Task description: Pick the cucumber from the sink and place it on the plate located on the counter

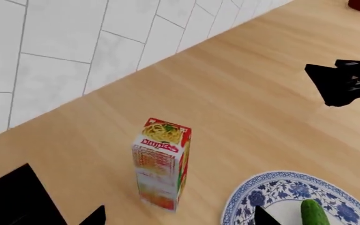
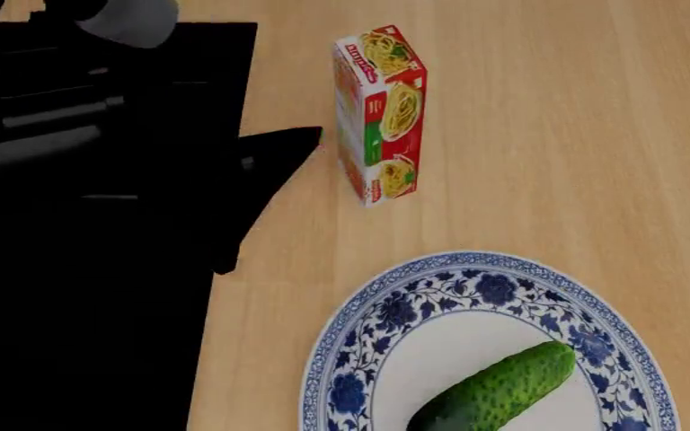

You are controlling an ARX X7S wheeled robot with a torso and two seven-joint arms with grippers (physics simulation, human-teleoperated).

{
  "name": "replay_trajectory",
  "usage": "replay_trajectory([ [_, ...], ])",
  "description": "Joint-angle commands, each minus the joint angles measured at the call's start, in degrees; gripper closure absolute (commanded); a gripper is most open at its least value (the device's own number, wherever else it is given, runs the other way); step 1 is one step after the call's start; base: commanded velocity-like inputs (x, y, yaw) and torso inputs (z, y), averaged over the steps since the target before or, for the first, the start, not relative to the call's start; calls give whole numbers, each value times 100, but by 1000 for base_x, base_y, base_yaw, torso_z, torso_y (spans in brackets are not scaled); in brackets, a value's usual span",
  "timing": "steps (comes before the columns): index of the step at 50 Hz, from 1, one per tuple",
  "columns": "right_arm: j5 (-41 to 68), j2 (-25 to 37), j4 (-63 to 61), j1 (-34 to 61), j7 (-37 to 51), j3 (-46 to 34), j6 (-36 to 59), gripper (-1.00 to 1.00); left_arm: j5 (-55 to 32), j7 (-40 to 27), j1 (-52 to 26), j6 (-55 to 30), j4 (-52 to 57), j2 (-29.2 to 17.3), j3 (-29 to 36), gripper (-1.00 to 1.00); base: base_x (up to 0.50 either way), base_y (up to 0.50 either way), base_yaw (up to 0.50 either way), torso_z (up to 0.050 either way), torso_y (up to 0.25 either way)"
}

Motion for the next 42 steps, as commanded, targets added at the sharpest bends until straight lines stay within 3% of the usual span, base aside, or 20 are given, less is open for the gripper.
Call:
replay_trajectory([
  [1,41,3,-30,67,56,-34,57,-100,-36,-3,128,52,191,-522,-141,-100,0,0,0,0,0],
  [23,171,90,-107,194,146,-9,225,-100,-396,-310,413,247,536,-1747,-531,-100,0,0,0,0,0],
  [42,451,271,-426,-141,147,534,450,-100,-605,-454,741,441,915,-2389,-700,-100,0,0,0,0,0],
])
